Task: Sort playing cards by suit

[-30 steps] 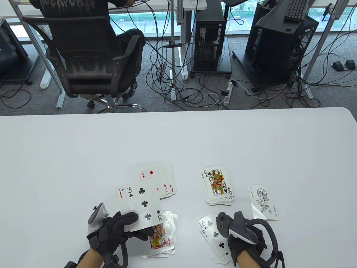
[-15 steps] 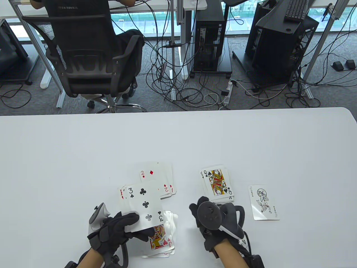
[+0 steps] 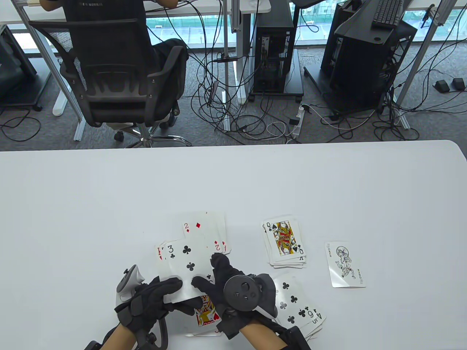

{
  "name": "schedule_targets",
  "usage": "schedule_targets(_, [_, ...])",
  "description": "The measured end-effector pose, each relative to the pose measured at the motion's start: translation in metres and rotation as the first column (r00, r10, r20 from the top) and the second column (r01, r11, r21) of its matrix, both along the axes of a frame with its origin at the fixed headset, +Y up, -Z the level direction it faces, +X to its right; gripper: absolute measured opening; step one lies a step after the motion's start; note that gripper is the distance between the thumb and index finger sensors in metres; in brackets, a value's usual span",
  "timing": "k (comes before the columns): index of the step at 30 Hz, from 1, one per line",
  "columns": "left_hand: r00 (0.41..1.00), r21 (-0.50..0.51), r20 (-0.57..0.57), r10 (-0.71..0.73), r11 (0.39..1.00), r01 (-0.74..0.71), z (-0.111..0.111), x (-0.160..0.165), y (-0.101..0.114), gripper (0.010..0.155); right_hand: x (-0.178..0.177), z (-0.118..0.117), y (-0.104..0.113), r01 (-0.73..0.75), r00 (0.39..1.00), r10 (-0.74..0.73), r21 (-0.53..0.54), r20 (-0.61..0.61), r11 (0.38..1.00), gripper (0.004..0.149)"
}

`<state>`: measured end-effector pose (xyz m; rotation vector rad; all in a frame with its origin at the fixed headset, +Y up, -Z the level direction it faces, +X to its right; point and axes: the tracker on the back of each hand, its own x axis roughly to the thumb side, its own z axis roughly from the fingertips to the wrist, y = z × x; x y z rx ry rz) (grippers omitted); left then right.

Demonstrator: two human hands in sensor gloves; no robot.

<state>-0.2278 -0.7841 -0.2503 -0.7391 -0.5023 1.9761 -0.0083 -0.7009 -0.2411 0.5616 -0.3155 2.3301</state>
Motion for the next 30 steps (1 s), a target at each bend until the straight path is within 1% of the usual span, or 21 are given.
schedule_targets(5, [1.000,-0.001,0.000,0.005,1.000,-0.005,0.000,0.000,0.000,0.047,0.001,-0.002,-0.001,0.062,0.998,-0.061,-0.068,0.020,0.996,0.067])
schedule_targets(9, [1.000,-0.002,0.004,0.012,1.000,-0.012,0.000,0.001,0.000,0.047,0.004,-0.002,-0.002,0.125,0.992,-0.122,-0.065,0.036,0.990,0.054])
schedule_targets(11, [1.000,-0.001,0.006,0.014,1.000,-0.014,0.000,0.001,0.000,0.047,0.006,-0.003,-0.003,0.170,0.985,-0.168,-0.081,0.037,0.982,0.046])
schedule_targets(14, [1.000,0.003,0.008,0.019,1.000,-0.019,0.000,0.002,0.001,0.048,0.009,-0.005,-0.007,0.231,0.973,-0.227,-0.129,0.048,0.964,0.041])
schedule_targets(17, [1.000,0.005,0.006,0.009,1.000,-0.009,0.000,0.001,0.001,0.048,0.012,-0.007,-0.007,0.202,0.979,-0.197,-0.143,0.050,0.969,0.040])
schedule_targets(19, [1.000,0.005,-0.001,0.003,1.000,-0.003,-0.001,0.001,0.000,0.047,0.017,-0.009,-0.006,0.181,0.982,-0.174,-0.121,0.071,0.976,0.041])
schedule_targets(23, [1.000,0.007,-0.006,0.017,1.000,-0.017,-0.001,0.000,0.001,0.047,0.040,-0.015,-0.003,0.182,0.977,-0.165,-0.122,0.134,0.976,0.041])
schedule_targets(26, [1.000,0.005,-0.003,0.021,1.000,-0.021,-0.001,0.001,0.001,0.047,0.067,-0.018,-0.001,0.208,0.971,-0.191,-0.112,0.140,0.972,0.040])
schedule_targets(28, [1.000,0.004,-0.005,0.022,1.000,-0.022,-0.001,0.000,0.001,0.047,0.086,-0.016,0.001,0.223,0.962,-0.203,-0.099,0.183,0.970,0.040])
schedule_targets(29, [1.000,0.006,-0.006,0.027,1.000,-0.026,-0.001,0.001,0.001,0.046,0.099,-0.014,0.003,0.218,0.954,-0.193,-0.091,0.229,0.972,0.040])
schedule_targets(30, [1.000,0.006,-0.006,0.029,1.000,-0.028,-0.001,0.001,0.001,0.046,0.108,-0.012,0.003,0.205,0.953,-0.176,-0.095,0.247,0.974,0.040])
